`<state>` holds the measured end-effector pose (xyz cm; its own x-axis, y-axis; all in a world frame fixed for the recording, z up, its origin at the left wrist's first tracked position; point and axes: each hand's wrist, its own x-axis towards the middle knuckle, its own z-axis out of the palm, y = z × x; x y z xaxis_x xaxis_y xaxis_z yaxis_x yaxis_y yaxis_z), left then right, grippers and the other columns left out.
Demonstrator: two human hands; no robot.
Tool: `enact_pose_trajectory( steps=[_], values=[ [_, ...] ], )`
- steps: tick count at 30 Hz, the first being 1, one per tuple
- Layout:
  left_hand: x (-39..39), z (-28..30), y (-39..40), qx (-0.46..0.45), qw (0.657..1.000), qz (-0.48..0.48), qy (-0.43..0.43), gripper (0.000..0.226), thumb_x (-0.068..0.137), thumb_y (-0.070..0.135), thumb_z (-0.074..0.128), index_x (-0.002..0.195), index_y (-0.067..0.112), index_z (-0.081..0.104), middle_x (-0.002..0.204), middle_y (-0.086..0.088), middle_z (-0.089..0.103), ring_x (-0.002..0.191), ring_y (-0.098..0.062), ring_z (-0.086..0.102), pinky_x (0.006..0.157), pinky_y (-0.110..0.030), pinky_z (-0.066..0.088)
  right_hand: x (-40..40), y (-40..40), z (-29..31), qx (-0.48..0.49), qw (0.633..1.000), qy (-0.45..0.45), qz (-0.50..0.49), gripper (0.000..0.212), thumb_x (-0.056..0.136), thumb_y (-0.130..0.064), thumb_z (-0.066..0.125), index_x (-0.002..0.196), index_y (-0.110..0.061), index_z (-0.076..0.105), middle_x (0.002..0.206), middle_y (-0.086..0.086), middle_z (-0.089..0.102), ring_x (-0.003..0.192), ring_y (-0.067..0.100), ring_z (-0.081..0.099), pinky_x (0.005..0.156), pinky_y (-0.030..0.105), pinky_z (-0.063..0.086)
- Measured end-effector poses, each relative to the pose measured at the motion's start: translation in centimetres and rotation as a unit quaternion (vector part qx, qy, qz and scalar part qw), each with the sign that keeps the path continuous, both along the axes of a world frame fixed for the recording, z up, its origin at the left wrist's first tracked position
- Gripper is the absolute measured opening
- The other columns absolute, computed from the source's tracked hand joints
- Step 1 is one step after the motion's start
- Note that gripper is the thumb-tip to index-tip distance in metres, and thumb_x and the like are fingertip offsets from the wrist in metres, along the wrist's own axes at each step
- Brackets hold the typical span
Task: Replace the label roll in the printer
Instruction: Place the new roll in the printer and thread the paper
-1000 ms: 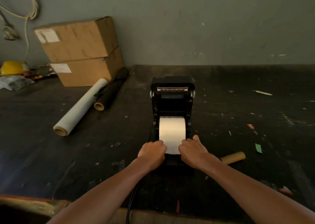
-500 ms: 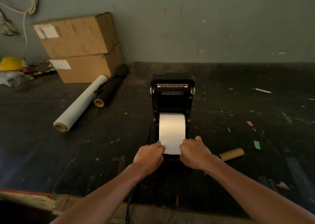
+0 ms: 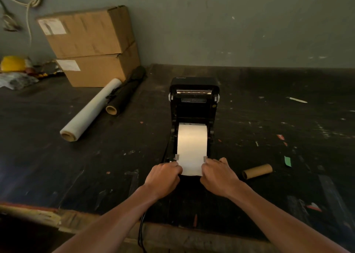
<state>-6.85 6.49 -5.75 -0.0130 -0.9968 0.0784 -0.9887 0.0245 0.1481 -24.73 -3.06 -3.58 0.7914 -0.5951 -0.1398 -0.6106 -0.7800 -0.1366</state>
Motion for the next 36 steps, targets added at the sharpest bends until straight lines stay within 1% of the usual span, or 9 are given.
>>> enact_pose_trajectory(
  steps=[6, 11, 16, 18, 21, 24, 27, 32, 36],
  values=[
    [-0.2, 0.1, 0.6, 0.006, 0.999, 0.014, 0.033, 0.015, 0.085, 0.021, 0.051, 0.094, 0.021, 0.063, 0.101, 0.002, 0.063, 0.09, -0.018, 0.062, 0.07, -0.03, 0.046, -0.6, 0.6, -0.3, 0.008, 1.0, -0.02, -0.004, 0.015, 0.09, -0.029, 0.051, 0.088, -0.016, 0.059, 0.098, 0.004, 0.056, 0.091, 0.019, 0.055, 0.093, 0.041, 0.035],
    [-0.7, 0.5, 1.4, 0.019, 0.999, 0.022, 0.045, 0.017, 0.087, 0.019, 0.05, 0.095, 0.021, 0.065, 0.101, 0.003, 0.063, 0.092, -0.015, 0.06, 0.076, -0.031, 0.051, -1.0, 1.2, -0.4, 0.025, 0.999, -0.035, -0.007, 0.014, 0.09, -0.027, 0.048, 0.078, -0.02, 0.049, 0.088, 0.0, 0.047, 0.085, 0.017, 0.05, 0.091, 0.041, 0.033],
    [-1.4, 0.9, 2.3, 0.031, 0.998, 0.023, 0.058, 0.016, 0.089, 0.02, 0.054, 0.1, 0.022, 0.066, 0.103, 0.005, 0.063, 0.094, -0.01, 0.06, 0.08, -0.027, 0.051, -1.6, 1.9, -0.3, 0.028, 0.999, -0.036, 0.001, 0.016, 0.09, -0.028, 0.046, 0.078, -0.019, 0.049, 0.089, 0.001, 0.048, 0.081, 0.015, 0.045, 0.089, 0.041, 0.033],
    [-1.7, 1.1, 2.8, 0.035, 0.997, 0.028, 0.057, 0.017, 0.088, 0.02, 0.054, 0.1, 0.021, 0.066, 0.104, 0.004, 0.063, 0.094, -0.012, 0.061, 0.079, -0.029, 0.053, -1.9, 2.2, -0.4, 0.03, 0.999, -0.038, 0.001, 0.016, 0.091, -0.028, 0.047, 0.077, -0.019, 0.049, 0.089, 0.001, 0.049, 0.08, 0.015, 0.045, 0.089, 0.041, 0.034],
    [-2.1, 1.4, 3.3, 0.039, 0.997, 0.039, 0.061, 0.017, 0.088, 0.019, 0.055, 0.101, 0.02, 0.067, 0.104, 0.004, 0.064, 0.093, -0.012, 0.061, 0.08, -0.032, 0.054, -2.1, 2.6, -0.3, 0.031, 0.999, -0.036, 0.0, 0.016, 0.091, -0.029, 0.048, 0.08, -0.018, 0.053, 0.091, 0.002, 0.052, 0.08, 0.015, 0.047, 0.09, 0.041, 0.034],
    [-2.5, 1.7, 3.9, 0.039, 0.996, 0.048, 0.058, 0.018, 0.089, 0.019, 0.055, 0.103, 0.02, 0.067, 0.105, 0.004, 0.064, 0.094, -0.013, 0.062, 0.081, -0.034, 0.054, -2.1, 3.0, -0.3, 0.038, 0.999, -0.028, -0.008, 0.018, 0.091, -0.029, 0.048, 0.088, -0.015, 0.06, 0.096, 0.004, 0.055, 0.084, 0.016, 0.05, 0.092, 0.041, 0.033],
    [-2.8, 1.8, 4.4, 0.037, 0.997, 0.054, 0.048, 0.021, 0.089, 0.018, 0.054, 0.104, 0.019, 0.067, 0.107, 0.003, 0.065, 0.097, -0.015, 0.062, 0.083, -0.037, 0.054, -2.2, 3.4, -0.4, 0.034, 0.999, -0.031, -0.013, 0.02, 0.091, -0.028, 0.047, 0.09, -0.014, 0.062, 0.097, 0.004, 0.055, 0.086, 0.017, 0.052, 0.092, 0.041, 0.033],
    [-3.1, 1.8, 5.2, 0.038, 0.997, 0.053, 0.05, 0.021, 0.09, 0.018, 0.053, 0.106, 0.018, 0.067, 0.109, 0.003, 0.066, 0.099, -0.015, 0.062, 0.085, -0.036, 0.053, -2.6, 4.1, -0.6, 0.038, 0.999, -0.035, -0.015, 0.02, 0.091, -0.029, 0.047, 0.091, -0.015, 0.061, 0.098, 0.003, 0.056, 0.09, 0.018, 0.053, 0.094, 0.042, 0.033],
    [-3.3, 1.5, 5.8, 0.034, 0.997, 0.046, 0.055, 0.021, 0.091, 0.018, 0.054, 0.107, 0.018, 0.067, 0.11, 0.002, 0.066, 0.099, -0.013, 0.062, 0.086, -0.032, 0.053, -2.8, 4.4, -0.7, 0.05, 0.998, -0.033, -0.013, 0.02, 0.092, -0.03, 0.047, 0.092, -0.016, 0.061, 0.097, 0.002, 0.055, 0.089, 0.017, 0.053, 0.093, 0.042, 0.033]
  ],
)
